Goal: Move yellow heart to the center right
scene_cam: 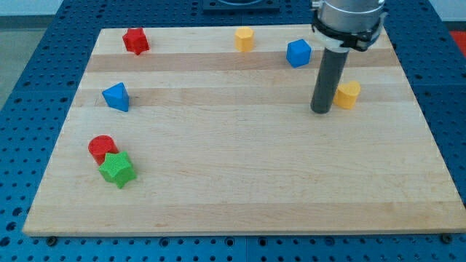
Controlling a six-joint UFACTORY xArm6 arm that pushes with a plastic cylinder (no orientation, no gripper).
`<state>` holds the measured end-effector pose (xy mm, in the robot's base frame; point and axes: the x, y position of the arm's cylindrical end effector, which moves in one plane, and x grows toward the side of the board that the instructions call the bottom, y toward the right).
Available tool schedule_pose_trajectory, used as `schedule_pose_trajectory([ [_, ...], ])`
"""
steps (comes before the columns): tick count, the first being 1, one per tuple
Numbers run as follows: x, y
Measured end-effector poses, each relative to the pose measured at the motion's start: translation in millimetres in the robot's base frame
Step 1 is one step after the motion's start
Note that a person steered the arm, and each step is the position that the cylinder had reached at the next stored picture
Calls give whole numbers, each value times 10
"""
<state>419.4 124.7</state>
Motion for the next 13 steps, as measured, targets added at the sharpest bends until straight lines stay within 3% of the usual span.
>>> schedule_pose_trajectory([
  [7,-216,324],
  [9,-474,324],
  [13,-398,463],
])
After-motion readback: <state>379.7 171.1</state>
